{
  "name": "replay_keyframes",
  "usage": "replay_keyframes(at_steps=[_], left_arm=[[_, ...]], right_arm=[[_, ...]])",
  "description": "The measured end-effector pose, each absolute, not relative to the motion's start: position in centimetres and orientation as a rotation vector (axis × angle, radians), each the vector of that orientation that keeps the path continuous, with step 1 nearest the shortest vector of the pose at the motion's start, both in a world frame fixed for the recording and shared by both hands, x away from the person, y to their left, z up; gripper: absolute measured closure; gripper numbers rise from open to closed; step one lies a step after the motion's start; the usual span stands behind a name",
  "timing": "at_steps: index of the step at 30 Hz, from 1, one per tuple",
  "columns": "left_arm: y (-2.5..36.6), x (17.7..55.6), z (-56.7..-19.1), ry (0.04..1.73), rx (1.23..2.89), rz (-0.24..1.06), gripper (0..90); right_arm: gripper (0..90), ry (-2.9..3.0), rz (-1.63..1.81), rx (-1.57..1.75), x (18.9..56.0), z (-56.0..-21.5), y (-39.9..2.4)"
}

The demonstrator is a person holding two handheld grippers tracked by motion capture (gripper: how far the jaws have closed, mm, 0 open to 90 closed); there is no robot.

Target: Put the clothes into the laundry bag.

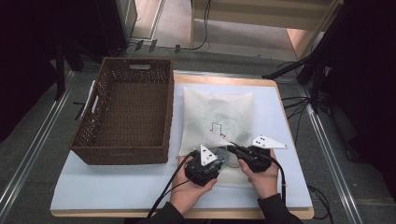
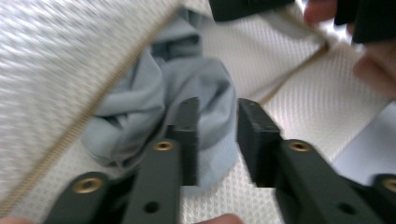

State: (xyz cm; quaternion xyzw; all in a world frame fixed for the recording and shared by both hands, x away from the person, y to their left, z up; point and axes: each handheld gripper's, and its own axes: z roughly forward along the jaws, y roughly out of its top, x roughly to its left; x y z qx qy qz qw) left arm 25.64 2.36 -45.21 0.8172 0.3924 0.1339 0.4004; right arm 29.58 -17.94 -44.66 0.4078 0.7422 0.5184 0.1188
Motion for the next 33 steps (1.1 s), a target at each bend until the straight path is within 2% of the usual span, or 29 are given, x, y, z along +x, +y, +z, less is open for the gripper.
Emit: replay_keyframes(at_steps=[4, 7, 13, 18, 23, 28, 29, 33], left_arm=[[1.7, 26.3, -46.0, 1.014, 2.109, 0.327, 80.7], [1.2, 27.2, -46.7, 1.038, 2.149, 0.321, 81.7], [0.2, 28.5, -46.7, 1.051, 2.166, 0.414, 90.0], [0.3, 30.0, -47.0, 1.108, 2.140, 0.419, 90.0], [-0.2, 30.8, -47.1, 1.145, 2.128, 0.498, 90.0], [0.5, 31.8, -47.2, 1.275, 2.047, 0.709, 90.0], [0.5, 31.9, -47.3, 1.294, 2.032, 0.717, 90.0], [0.9, 31.4, -47.1, 1.239, 2.059, 0.592, 88.5]], right_arm=[[88.2, 2.171, 1.513, 1.190, 29.6, -44.7, -17.9], [88.2, 2.172, 1.511, 1.191, 29.6, -44.7, -17.8], [88.2, 2.175, 1.510, 1.192, 29.6, -44.8, -17.8], [88.2, 2.175, 1.509, 1.191, 29.6, -44.9, -17.8], [88.2, 2.175, 1.493, 1.202, 29.6, -45.1, -17.8], [88.1, 2.192, 1.475, 1.197, 29.6, -45.2, -17.6], [88.1, 2.201, 1.466, 1.196, 29.6, -45.3, -17.4], [88.2, 2.202, 1.451, 1.200, 29.6, -45.4, -17.3]])
